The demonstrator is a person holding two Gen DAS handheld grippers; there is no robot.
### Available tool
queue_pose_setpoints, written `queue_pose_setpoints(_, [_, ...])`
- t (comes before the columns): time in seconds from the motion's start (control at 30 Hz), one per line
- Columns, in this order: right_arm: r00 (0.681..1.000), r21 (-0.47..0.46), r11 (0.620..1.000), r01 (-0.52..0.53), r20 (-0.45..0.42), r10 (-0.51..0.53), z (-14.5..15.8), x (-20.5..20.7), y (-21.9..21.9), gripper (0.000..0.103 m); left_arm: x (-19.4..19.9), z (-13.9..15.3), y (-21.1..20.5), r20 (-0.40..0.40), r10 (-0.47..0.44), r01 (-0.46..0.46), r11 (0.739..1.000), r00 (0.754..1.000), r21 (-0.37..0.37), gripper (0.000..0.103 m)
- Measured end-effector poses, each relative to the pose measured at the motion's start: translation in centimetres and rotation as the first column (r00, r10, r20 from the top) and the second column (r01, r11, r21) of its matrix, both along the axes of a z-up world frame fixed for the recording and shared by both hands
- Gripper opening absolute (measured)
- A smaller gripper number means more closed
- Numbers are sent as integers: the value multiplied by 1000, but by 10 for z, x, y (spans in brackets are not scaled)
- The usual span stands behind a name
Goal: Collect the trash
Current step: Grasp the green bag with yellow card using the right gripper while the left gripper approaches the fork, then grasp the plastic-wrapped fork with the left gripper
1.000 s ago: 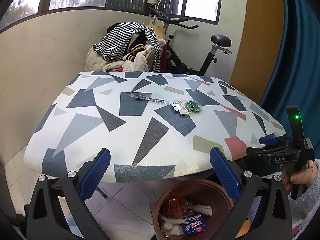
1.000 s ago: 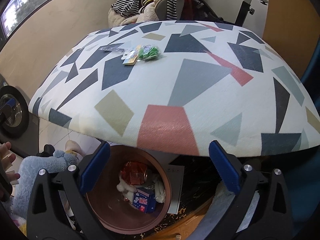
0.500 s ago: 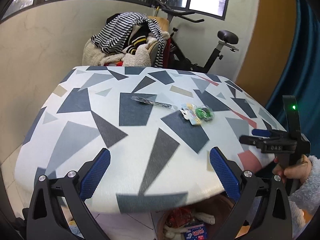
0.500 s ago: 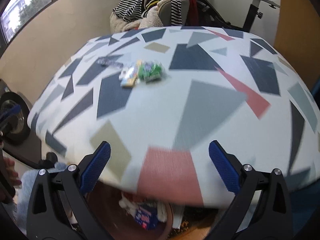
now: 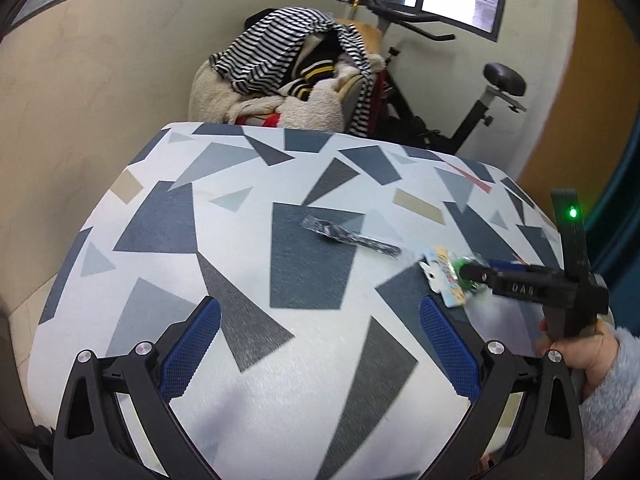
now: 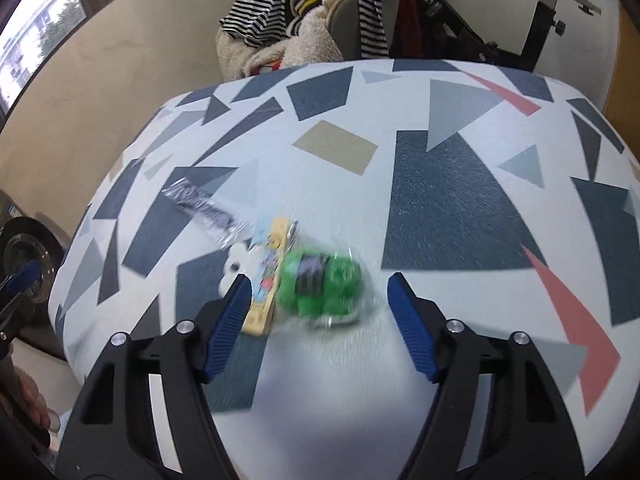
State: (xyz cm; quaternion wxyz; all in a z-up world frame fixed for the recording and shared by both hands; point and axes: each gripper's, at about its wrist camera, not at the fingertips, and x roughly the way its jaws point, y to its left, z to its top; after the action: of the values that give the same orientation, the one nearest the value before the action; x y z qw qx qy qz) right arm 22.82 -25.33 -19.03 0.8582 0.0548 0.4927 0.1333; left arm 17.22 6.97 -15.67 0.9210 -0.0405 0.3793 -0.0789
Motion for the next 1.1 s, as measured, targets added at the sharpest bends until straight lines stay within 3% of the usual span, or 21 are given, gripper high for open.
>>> queue_pose_setpoints(0.17, [997,-96,993,-65,25,68,-2,6,25,62,18,-6,-1,-22,0,0,1000,1000,-18,97])
queue_pose_setpoints(0.2, [996,-93,993,-78,26,81,-1,6,27,55,21,-7,-1,-29,2,-2,1000,1000,-25,97])
queue_pose_setpoints(0.27, [995,-80,993,-87,37,90,1,3,28,52,26,-9,0,-40,5,-7,999,999,-41,97])
queue_pose_setpoints(0.5, [993,-7,1000,-29,118,30,17,-13,8,50,41,-21,-3,-103,-13,1,994,995,-114,96])
queue_pose_setpoints(0.6, [990,15,1000,-7,139,5,21,-21,0,50,53,-26,-9,-129,-23,7,993,991,-121,87])
queue_pose_setpoints(0.67, [990,27,1000,6,137,-9,19,-19,-11,50,65,-33,-8,-153,-10,-15,986,988,-164,84])
queue_pose_setpoints(0.73, [990,41,999,27,136,-32,21,-21,-22,50,80,-41,-5,-179,3,-43,975,984,-218,73])
queue_pose_setpoints(0.93, [985,59,995,76,148,-84,28,-40,-53,50,125,-69,-8,-285,52,-137,947,957,-289,64])
queue_pose_setpoints(1.07, [981,66,992,106,157,-115,29,-48,-73,50,145,-68,-33,-276,44,-98,978,960,-185,64])
queue_pose_setpoints(1.1, [980,70,992,109,157,-119,27,-48,-76,50,150,-68,-43,-276,40,-78,989,960,-127,64])
